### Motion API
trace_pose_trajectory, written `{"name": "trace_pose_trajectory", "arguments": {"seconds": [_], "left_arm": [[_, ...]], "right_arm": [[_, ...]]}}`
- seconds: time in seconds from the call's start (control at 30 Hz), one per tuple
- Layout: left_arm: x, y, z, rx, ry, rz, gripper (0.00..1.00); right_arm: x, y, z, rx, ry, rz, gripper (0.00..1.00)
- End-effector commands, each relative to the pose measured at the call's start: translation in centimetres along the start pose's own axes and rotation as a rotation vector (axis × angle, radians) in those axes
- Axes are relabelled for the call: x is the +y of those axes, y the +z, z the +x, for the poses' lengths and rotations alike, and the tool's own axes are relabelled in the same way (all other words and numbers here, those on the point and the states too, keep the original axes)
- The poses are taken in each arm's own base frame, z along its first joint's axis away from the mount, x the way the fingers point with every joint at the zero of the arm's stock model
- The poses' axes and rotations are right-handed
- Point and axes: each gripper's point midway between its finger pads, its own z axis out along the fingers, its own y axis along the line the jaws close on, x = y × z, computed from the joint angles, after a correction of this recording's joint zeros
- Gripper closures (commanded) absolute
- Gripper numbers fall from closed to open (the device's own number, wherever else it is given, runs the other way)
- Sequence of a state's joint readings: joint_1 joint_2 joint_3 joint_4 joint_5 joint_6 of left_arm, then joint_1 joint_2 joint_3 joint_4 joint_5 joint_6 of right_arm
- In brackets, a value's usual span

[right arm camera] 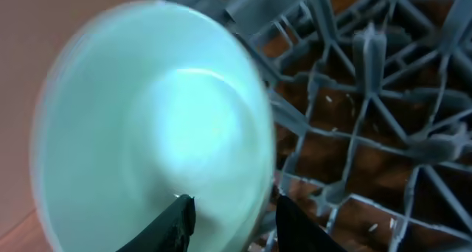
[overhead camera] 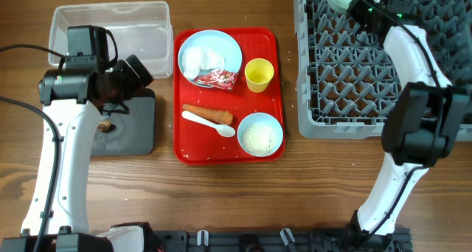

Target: Sort waste into correct bins and load items into the dishwasher rack

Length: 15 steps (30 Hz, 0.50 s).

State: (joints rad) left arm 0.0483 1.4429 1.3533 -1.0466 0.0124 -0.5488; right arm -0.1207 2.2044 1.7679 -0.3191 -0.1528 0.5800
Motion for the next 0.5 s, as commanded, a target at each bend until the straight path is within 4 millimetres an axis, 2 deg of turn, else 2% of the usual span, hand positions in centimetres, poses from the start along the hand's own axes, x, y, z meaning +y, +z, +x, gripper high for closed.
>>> {"name": "trace_pose_trajectory", "arguments": {"seconds": [0.0, 0.03, 0.07, 0.13, 0.23, 0.33, 0.47], "left_arm": [[0.1, 0.0, -0.3, -0.007, -0.014, -0.002, 0.0], [0.1, 0.0, -0.3, -0.007, -0.015, -0.002, 0.0], [0.1, 0.0, -0.3, -0.007, -0.015, -0.002, 0.0], [0.1, 0.0, -0.3, -0.007, -0.015, -0.002, 0.0], [0.1, 0.0, -0.3, -0.007, -0.015, -0.002, 0.0], [0.1, 0.0, -0.3, -0.007, -0.015, -0.002, 0.0], [0.1, 0.0, -0.3, -0.007, -0.015, -0.002, 0.0]], "right_arm": [[-0.3, 1.7, 1.1, 0.027, 0.032, -0.003, 0.67], [-0.7, 2.2, 1.5, 0.037, 0.03, 0.003, 0.83], [-0.8, 2.3, 1.6, 0.042, 0.031, 0.008, 0.94], [-0.8, 2.1, 1.5, 0.036, 0.016, 0.01, 0.96], [0.1, 0.8, 0.0, -0.006, -0.067, 0.0, 0.96], [1.3, -2.2, -2.2, -0.067, -0.134, 0.011, 0.96], [1.3, -6.9, -5.1, -0.178, -0.246, 0.144, 0.96]]}}
